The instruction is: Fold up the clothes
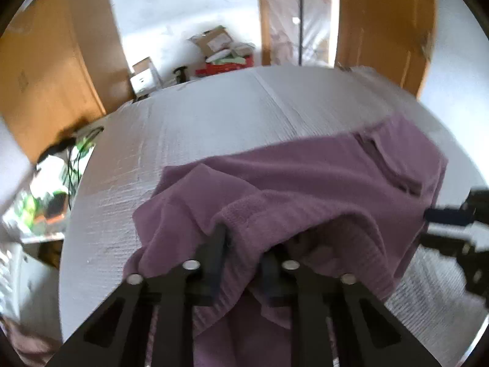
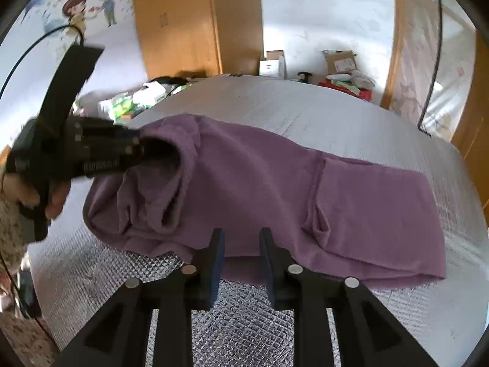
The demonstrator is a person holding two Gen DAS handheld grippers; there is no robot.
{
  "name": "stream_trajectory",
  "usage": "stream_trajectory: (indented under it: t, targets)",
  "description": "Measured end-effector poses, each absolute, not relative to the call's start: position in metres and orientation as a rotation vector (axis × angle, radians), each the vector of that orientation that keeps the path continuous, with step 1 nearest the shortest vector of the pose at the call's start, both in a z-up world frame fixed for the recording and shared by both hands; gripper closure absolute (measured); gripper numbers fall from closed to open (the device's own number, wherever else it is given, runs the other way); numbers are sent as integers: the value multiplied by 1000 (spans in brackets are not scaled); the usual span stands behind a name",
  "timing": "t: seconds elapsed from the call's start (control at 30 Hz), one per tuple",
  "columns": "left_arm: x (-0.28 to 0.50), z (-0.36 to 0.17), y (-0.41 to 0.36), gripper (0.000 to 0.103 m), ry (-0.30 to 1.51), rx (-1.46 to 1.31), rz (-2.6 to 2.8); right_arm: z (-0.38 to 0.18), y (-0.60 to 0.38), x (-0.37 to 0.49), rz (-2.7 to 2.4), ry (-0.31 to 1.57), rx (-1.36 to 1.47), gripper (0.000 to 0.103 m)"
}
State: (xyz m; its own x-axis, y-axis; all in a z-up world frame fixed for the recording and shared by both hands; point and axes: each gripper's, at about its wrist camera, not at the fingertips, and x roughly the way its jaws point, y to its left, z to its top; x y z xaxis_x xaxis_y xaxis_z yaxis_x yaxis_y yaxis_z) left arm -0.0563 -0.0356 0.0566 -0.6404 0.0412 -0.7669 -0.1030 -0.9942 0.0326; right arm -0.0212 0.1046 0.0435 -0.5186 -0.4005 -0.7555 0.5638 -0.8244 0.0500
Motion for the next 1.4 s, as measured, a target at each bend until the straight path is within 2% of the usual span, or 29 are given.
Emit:
stream_trajectory:
  t: [0.03,0.1,0.17,0.63,1.0,1.03,1.07,1.13,1.3,1.4]
  targets:
    - [-56,59,-41,93,80,-1280,2786,44,102,-19,-2301,286,1076,77]
    - [-54,64,-52,93,18,-1247,2819,44,98,-15,-2267,298,1058,75]
    - [-51,70,-65,93,-55,-1212,2853,41,93,-13,-2242,315,1055,68]
    - [-26,94,-146,93,-391,-1100,3063,23,47,-12,-2060,407,1042,67]
    - [-19,81,-181,93,-488,-1144,3105,3,19,-19,-1991,554,1059,66]
    - [-19,80,-182,93,-494,-1146,3106,2,17,-18,-1995,560,1059,70]
    - [-18,80,-184,93,-500,-1146,3106,3,15,-16,-1996,562,1055,82]
    - [-18,79,-186,93,-510,-1148,3108,7,14,-14,-1997,554,1046,95]
    - [-17,77,-190,93,-518,-1150,3111,19,17,-13,-2012,509,1018,99]
    - [-16,76,-192,93,-535,-1152,3113,30,23,-20,-2023,421,1007,99]
